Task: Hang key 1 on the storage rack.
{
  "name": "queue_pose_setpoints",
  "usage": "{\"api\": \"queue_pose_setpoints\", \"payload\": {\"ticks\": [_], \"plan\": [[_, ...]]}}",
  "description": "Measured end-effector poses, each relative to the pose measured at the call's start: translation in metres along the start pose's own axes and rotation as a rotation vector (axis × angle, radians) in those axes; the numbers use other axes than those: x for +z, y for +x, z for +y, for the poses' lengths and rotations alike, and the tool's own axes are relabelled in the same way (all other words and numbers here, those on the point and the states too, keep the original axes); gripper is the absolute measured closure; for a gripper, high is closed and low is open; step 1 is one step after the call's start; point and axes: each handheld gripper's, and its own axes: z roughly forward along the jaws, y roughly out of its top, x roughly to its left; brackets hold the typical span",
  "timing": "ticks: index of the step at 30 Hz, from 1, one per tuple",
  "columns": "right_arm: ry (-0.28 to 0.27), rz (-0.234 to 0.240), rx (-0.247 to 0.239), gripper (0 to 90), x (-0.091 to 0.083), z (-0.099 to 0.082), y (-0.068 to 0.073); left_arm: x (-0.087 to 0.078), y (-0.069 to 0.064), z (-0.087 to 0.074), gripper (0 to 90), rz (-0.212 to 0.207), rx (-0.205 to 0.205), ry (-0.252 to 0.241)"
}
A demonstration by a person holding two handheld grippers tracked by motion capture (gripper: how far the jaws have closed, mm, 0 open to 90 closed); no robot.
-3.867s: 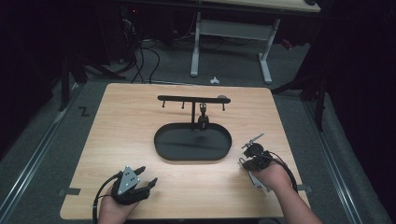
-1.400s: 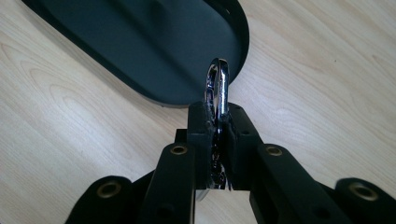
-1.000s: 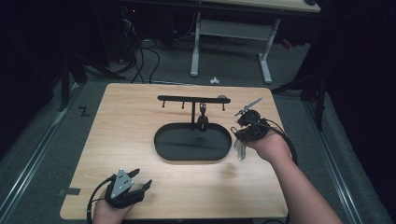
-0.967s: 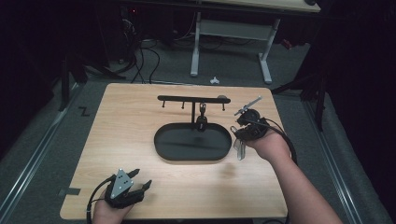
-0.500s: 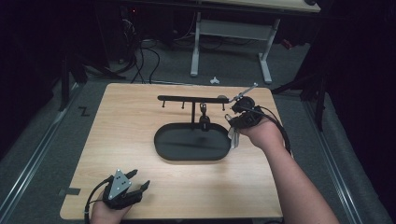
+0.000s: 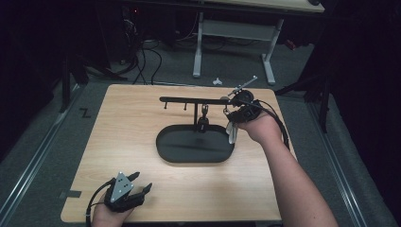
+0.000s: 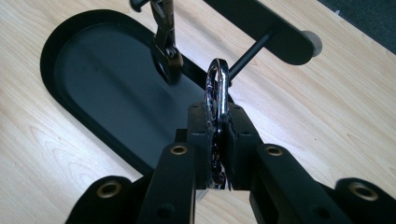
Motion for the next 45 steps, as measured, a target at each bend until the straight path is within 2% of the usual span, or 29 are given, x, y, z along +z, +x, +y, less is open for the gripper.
{"api": "queue_pose_setpoints", "payload": {"ticks": [6, 11, 14, 20, 26, 27, 30, 38, 42, 45], "plan": [[0.005, 0.005, 0.013, 82.6, 0.005, 0.000, -0.005, 0.000, 0.000, 0.000, 38.6, 0.001, -0.002, -0.003], [0.001, -0.007, 0.021, 81.8, 0.010, 0.002, -0.008, 0.001, 0.000, 0.000, 38.6, -0.006, 0.002, 0.005], [0.006, -0.035, 0.013, 79.5, 0.017, 0.003, -0.012, 0.001, 0.000, -0.001, 38.6, -0.008, 0.004, 0.007], [-0.004, -0.042, 0.011, 79.7, 0.025, 0.006, -0.015, 0.001, 0.000, -0.001, 38.6, -0.007, 0.003, 0.006], [-0.024, -0.069, 0.038, 72.4, 0.029, 0.008, -0.016, 0.001, 0.001, -0.001, 38.6, -0.008, 0.000, 0.008], [-0.032, -0.075, 0.057, 69.3, 0.028, 0.007, -0.017, 0.001, 0.001, -0.001, 38.7, -0.009, 0.000, 0.007], [-0.033, -0.084, 0.068, 65.6, 0.026, 0.002, -0.016, 0.001, 0.000, -0.001, 38.7, -0.010, 0.002, 0.008], [-0.037, -0.092, 0.071, 56.0, 0.028, -0.024, -0.013, 0.001, -0.001, 0.000, 38.6, -0.013, 0.006, 0.006], [-0.053, -0.092, 0.066, 51.7, 0.028, -0.034, -0.009, 0.002, -0.001, 0.000, 38.6, -0.014, 0.009, 0.006], [-0.087, -0.084, 0.074, 50.6, 0.027, -0.045, -0.006, 0.002, -0.002, 0.000, 38.6, -0.019, 0.008, 0.006]]}}
